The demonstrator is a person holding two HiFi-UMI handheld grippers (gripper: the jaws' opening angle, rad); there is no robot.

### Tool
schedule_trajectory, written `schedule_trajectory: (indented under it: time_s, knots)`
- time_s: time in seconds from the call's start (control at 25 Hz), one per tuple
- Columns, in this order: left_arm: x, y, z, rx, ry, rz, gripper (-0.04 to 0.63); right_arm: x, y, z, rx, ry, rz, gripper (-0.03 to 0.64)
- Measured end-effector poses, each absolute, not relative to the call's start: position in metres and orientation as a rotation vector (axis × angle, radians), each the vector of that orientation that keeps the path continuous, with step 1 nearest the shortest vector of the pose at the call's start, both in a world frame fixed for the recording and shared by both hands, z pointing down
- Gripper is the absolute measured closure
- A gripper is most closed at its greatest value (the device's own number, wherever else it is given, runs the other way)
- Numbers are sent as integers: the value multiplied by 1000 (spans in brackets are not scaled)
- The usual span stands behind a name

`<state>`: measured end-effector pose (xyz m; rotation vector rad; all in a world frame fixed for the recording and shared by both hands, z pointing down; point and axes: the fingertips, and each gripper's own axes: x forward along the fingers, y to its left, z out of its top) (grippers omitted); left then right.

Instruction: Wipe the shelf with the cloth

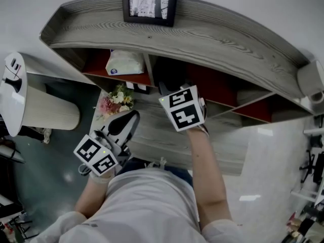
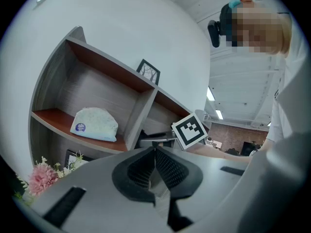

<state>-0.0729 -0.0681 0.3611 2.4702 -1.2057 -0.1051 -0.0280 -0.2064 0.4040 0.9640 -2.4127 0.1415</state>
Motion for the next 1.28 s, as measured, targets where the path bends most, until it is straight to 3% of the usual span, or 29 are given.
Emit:
schedule_trajectory:
  time_s: [0.4,0.96,1.28]
  knots:
    - [-78,-59,359,2464,-1235,-105,578,-38,-199,371,1025,-2618,171,528]
    - [-76,-54,352,2481,-1240,-99,578,-38,-184,254,1220,-2975,-152,528]
    - [-81,-54,354,2470,-1251,-88,578,-34,-212,254,1322,-2962,-204,528]
